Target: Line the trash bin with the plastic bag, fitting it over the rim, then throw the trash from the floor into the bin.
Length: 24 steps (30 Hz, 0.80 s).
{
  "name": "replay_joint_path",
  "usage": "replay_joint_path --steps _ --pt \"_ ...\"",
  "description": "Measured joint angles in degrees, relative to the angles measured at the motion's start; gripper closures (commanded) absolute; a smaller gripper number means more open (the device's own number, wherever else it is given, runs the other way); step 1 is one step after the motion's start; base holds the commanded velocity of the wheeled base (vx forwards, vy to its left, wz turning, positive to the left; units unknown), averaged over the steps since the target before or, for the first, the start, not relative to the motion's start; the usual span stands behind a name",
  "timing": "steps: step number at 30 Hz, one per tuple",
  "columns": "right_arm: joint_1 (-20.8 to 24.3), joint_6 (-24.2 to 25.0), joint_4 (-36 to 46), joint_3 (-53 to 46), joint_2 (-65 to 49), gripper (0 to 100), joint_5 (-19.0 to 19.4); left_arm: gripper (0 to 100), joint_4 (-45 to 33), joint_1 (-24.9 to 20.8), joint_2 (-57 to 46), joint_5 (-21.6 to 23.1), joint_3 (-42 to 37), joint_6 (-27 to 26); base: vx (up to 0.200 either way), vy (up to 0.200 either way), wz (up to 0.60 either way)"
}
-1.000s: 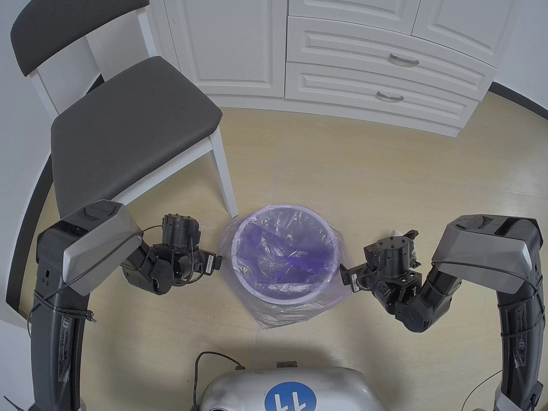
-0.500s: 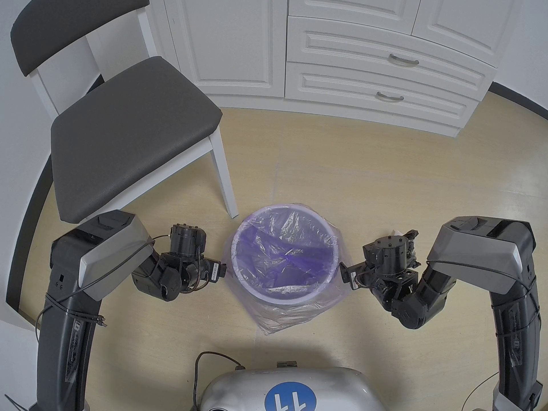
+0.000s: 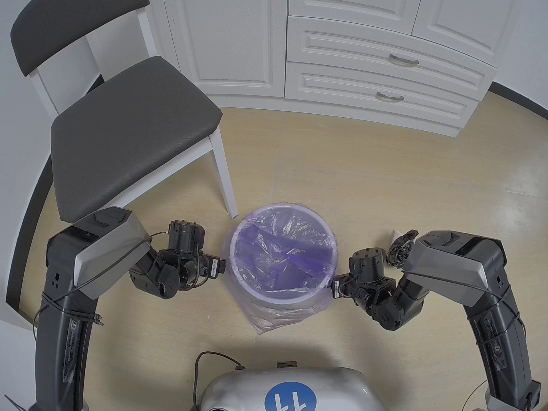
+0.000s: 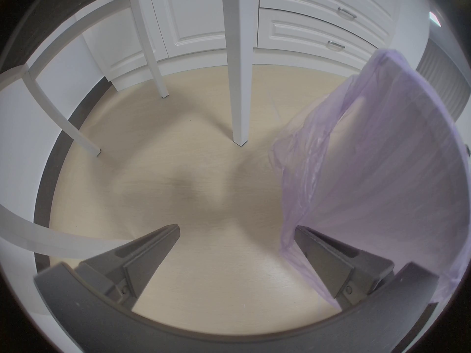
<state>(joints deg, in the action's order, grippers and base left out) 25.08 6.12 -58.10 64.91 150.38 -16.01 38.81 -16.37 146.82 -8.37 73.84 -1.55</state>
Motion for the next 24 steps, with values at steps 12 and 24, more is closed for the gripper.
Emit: replay_joint_path --steps 12,24 --pt "-0.1 0.0 5.3 2.3 0.4 0 -3.8 0 0.2 0.0 -4.8 0.7 -3.7 0.1 0.000 0.000 0.00" --pt "-0.3 -6.6 4.8 -8.2 -9.4 0 -5.2 0 -0.3 0.8 -10.0 2.4 -7.5 -2.1 0.000 0.000 0.00"
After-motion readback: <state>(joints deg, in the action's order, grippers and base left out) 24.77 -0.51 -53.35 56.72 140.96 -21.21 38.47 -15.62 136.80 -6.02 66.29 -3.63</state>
